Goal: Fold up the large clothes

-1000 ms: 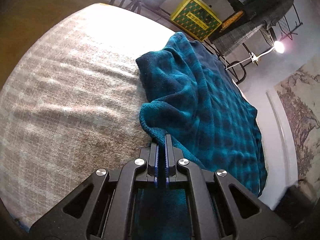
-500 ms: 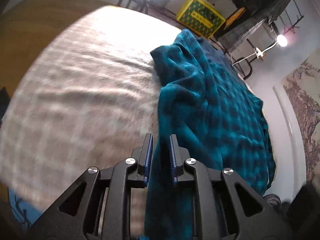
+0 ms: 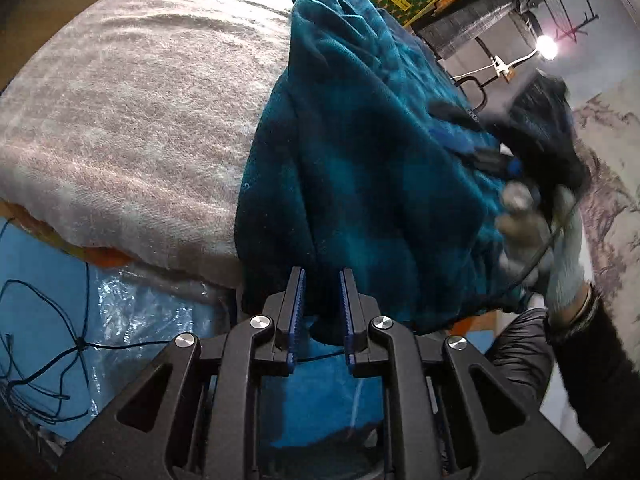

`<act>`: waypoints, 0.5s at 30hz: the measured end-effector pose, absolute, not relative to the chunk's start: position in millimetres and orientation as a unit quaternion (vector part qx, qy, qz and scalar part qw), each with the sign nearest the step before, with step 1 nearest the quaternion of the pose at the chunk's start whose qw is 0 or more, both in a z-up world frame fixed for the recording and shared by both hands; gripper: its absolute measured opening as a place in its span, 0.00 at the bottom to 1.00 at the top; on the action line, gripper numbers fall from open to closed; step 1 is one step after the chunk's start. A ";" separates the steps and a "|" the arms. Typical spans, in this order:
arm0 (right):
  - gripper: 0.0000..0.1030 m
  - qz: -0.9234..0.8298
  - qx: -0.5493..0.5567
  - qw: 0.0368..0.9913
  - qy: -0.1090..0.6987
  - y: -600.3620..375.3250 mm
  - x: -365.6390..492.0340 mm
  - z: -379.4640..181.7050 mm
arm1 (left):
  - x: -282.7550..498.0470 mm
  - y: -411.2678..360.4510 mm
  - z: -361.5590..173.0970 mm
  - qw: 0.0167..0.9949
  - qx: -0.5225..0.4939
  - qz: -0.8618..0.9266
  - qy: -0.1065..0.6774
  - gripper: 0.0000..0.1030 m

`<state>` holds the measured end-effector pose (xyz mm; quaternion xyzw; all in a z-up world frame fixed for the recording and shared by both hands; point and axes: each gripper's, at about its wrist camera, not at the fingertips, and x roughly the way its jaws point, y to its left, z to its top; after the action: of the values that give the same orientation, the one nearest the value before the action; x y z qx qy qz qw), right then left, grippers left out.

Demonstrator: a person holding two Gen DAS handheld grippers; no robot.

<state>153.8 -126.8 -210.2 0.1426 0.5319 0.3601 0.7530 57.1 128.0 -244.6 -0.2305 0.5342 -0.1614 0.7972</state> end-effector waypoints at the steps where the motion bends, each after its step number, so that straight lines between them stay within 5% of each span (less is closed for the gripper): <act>1: 0.53 0.351 0.143 0.755 0.536 -122.0 164.0 -216.0 | 56.8 127.4 -245.1 0.798 -0.228 -0.160 0.535 0.14; 2: 0.51 0.341 0.138 0.758 0.539 -116.6 171.2 -220.0 | 56.5 126.0 -245.0 0.800 -0.224 -0.160 0.533 0.14; 5: 0.21 0.321 0.130 0.768 0.539 -107.5 182.0 -224.7 | 54.6 122.2 -243.1 0.805 -0.220 -0.165 0.526 0.12; 6: 0.03 0.327 0.135 0.767 0.536 -106.3 183.8 -223.2 | 54.6 121.3 -241.4 0.806 -0.219 -0.170 0.523 0.06; 15: 0.00 0.326 0.102 0.816 0.466 -134.9 181.8 -170.1 | 50.3 130.3 -232.1 0.815 -0.234 -0.173 0.502 0.00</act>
<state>181.8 -134.9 -170.2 0.1021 0.4658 0.3262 0.8162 50.3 130.3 -232.1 -0.2338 0.5018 -0.1735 0.8145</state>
